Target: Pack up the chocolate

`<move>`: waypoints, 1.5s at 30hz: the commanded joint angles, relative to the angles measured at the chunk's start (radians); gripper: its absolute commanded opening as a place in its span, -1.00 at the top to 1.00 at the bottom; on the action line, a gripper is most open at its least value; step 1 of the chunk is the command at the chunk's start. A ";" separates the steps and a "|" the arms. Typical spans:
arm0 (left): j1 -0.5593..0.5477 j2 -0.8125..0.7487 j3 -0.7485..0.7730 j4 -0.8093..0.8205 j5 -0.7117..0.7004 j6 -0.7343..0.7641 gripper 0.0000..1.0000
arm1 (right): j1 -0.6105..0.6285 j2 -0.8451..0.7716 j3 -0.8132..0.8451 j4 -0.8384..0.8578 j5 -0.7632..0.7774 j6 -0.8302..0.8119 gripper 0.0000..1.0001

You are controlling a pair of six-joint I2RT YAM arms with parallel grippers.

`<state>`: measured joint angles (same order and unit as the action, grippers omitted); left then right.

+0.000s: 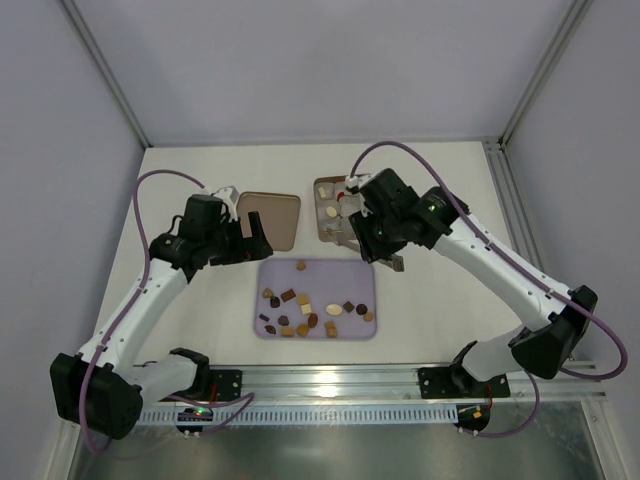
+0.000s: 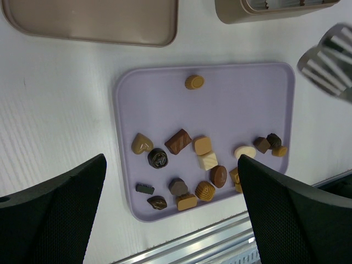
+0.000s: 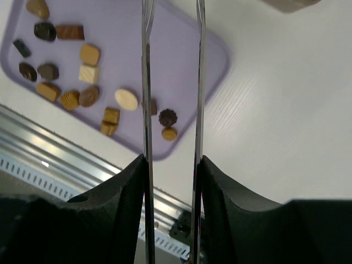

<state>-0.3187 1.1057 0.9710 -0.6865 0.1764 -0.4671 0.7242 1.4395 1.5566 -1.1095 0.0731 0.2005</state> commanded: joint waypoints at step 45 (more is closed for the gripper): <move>-0.002 -0.020 -0.005 0.007 0.011 0.005 -1.00 | 0.276 -0.054 -0.308 -0.107 -0.022 0.129 0.12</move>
<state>-0.3187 1.1057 0.9676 -0.6865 0.1776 -0.4675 0.9939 1.3823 1.2564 -1.2430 0.0559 0.3355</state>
